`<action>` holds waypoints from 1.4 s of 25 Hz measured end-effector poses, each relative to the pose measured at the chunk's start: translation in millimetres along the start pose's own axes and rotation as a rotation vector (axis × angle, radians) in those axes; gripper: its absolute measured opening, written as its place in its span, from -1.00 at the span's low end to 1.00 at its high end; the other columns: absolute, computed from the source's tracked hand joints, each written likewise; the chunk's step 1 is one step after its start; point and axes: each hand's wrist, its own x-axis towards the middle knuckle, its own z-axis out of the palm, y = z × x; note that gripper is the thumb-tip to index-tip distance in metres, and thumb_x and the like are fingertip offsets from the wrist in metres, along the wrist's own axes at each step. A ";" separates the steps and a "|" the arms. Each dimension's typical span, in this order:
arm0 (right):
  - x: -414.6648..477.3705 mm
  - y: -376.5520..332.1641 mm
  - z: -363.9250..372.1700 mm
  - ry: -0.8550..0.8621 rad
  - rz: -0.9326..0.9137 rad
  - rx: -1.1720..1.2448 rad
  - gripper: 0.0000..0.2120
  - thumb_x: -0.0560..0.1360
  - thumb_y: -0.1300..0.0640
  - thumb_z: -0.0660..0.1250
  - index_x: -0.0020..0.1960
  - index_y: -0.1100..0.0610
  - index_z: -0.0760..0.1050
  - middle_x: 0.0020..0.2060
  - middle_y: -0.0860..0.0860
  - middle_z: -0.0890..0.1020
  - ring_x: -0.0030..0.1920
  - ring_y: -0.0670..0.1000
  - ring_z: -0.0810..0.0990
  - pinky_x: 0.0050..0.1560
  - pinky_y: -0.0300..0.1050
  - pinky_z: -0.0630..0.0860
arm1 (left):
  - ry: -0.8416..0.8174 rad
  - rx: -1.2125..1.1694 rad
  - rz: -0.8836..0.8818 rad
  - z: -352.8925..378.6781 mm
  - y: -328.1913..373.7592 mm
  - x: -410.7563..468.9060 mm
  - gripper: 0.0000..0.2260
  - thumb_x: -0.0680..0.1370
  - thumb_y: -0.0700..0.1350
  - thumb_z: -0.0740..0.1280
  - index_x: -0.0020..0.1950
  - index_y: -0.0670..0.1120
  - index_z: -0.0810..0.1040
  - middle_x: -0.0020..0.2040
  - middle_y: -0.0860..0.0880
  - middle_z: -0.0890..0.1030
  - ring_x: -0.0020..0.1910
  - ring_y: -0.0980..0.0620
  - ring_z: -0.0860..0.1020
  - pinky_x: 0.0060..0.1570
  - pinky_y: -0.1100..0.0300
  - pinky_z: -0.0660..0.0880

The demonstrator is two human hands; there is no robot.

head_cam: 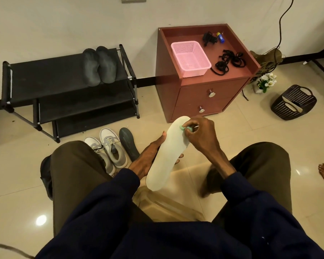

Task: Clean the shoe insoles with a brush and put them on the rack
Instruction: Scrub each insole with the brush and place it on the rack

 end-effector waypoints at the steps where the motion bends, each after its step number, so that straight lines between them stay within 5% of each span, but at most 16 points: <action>1: 2.8 8.3 -1.3 0.104 0.024 -0.033 -0.87 0.44 0.32 0.49 -0.06 0.14 0.72 -0.08 0.00 0.69 -0.13 -0.09 0.63 -0.07 -0.07 0.66 | -0.019 0.009 -0.016 0.6 0.3 -0.9 -0.37 0.60 0.30 0.27 0.45 -0.16 0.49 0.33 -0.34 0.56 0.18 -0.24 0.62 0.20 -0.12 0.57; 5: 0.2 16.8 0.8 0.223 0.039 0.029 -0.87 0.49 0.30 0.48 0.02 0.17 0.69 -0.01 0.01 0.66 -0.04 -0.09 0.61 -0.02 -0.12 0.64 | -0.036 0.040 -0.060 7.0 1.7 -5.3 -0.40 0.61 0.26 0.26 0.44 -0.17 0.48 0.29 -0.28 0.60 0.13 -0.21 0.65 0.12 -0.07 0.63; 12: -17.7 -13.4 17.3 -0.309 -0.033 0.175 -0.86 0.45 0.31 0.53 -0.04 0.11 0.74 -0.08 -0.07 0.69 -0.06 -0.07 0.65 -0.05 -0.15 0.66 | 0.100 -0.073 -0.001 3.4 2.0 -0.8 -0.44 0.59 0.33 0.25 0.39 -0.06 0.54 0.16 -0.22 0.64 0.03 -0.15 0.62 0.03 -0.06 0.60; 15: -21.8 -5.4 24.0 -0.247 0.034 0.086 -0.88 0.44 0.28 0.54 -0.05 0.11 0.74 -0.09 -0.04 0.69 -0.10 -0.07 0.64 -0.04 -0.07 0.68 | 0.122 -0.158 0.002 0.3 -0.6 3.0 -0.50 0.62 0.27 0.25 0.37 -0.05 0.56 0.17 -0.22 0.62 0.10 -0.17 0.59 0.18 -0.13 0.55; 17: -20.7 -0.2 24.5 -0.177 0.083 0.036 -0.90 0.45 0.26 0.54 -0.06 0.11 0.73 -0.10 -0.02 0.69 -0.14 -0.09 0.64 -0.06 -0.10 0.68 | 0.108 -0.191 0.037 -0.3 -1.2 6.8 -0.62 0.64 0.07 0.32 0.41 -0.05 0.53 0.21 -0.24 0.60 0.16 -0.20 0.55 0.31 -0.15 0.45; 21: -12.1 7.3 18.2 -0.068 0.189 -0.002 -0.91 0.46 0.26 0.54 -0.06 0.12 0.73 -0.13 -0.03 0.70 -0.20 -0.18 0.62 -0.22 -0.46 0.53 | 0.178 -0.052 0.201 -8.9 -3.7 21.0 -0.52 0.59 -0.37 0.33 0.44 0.04 0.54 0.04 -0.13 0.66 0.04 -0.07 0.58 0.07 0.07 0.58; 26: -2.4 27.3 24.2 -0.016 0.296 -0.027 -0.93 0.45 0.27 0.53 -0.09 0.15 0.73 -0.20 -0.02 0.73 -0.26 -0.20 0.63 -0.29 -0.54 0.46 | 0.370 -0.013 0.308 -20.7 -10.0 49.9 -0.67 0.55 -0.36 0.42 0.28 -0.10 0.63 0.25 -0.14 0.64 0.22 -0.12 0.61 -0.04 0.08 0.65; 35: 23.9 80.3 94.9 -0.043 0.512 0.056 -0.94 0.46 0.26 0.54 -0.08 0.15 0.73 -0.17 0.01 0.74 -0.22 -0.11 0.68 -0.20 -0.47 0.49 | 0.693 0.135 0.227 -87.9 -29.7 144.8 -0.75 0.59 -0.40 0.35 0.08 -0.08 0.70 0.21 -0.11 0.65 0.18 -0.13 0.63 0.00 0.12 0.66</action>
